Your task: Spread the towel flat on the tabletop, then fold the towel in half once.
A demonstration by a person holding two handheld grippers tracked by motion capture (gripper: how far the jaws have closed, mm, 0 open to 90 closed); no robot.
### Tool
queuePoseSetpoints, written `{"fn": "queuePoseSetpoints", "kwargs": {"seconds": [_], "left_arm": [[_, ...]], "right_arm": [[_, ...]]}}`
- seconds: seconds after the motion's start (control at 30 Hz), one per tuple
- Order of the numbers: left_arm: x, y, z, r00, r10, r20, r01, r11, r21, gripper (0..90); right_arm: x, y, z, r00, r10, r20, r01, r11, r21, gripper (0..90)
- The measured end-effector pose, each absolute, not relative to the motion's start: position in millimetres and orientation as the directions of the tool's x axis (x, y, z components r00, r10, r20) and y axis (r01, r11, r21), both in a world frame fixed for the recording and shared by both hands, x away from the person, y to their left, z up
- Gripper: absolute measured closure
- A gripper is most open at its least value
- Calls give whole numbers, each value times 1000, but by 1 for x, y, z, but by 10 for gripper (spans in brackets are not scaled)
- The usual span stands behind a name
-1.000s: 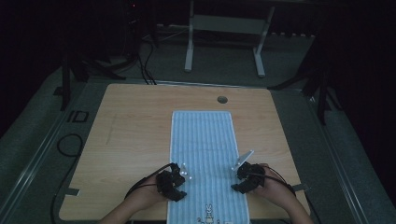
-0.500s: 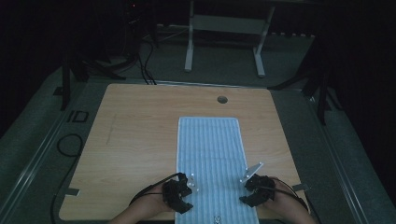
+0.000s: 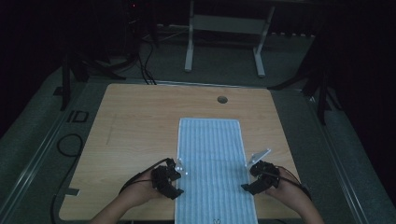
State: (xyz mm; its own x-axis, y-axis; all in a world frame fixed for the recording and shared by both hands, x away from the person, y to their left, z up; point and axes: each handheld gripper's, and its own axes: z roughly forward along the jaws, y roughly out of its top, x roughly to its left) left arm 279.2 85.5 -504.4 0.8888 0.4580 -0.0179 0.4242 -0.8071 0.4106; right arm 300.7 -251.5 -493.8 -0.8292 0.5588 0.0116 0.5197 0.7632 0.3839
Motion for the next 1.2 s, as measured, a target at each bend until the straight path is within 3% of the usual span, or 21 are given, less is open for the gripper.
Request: {"fn": "queuePoseSetpoints", "kwargs": {"seconds": [0.23,0.4,0.5,0.6,0.9,1.07,1.2], "left_arm": [[311,92,-503,858,513,3,469,-788,399,415],[335,88,-505,843,538,7,494,-780,384,415],[347,85,-507,842,538,32,491,-790,367,416],[358,82,-507,841,539,40,489,-791,367,416],[381,70,-517,843,536,45,491,-801,344,426],[387,64,-522,850,525,50,485,-815,318,427],[390,59,-523,849,527,41,489,-814,314,437]], "right_arm": [[332,-248,-483,-810,586,21,532,719,447,246],[360,-237,-488,-827,563,-6,517,763,389,341],[375,-227,-493,-865,493,-88,436,827,354,438],[392,-223,-494,-872,484,-76,436,836,333,520],[428,-229,-506,-862,505,-51,471,833,290,506],[435,-227,-512,-869,491,-69,468,858,211,483],[436,-220,-517,-896,442,-37,433,890,142,522]]}}
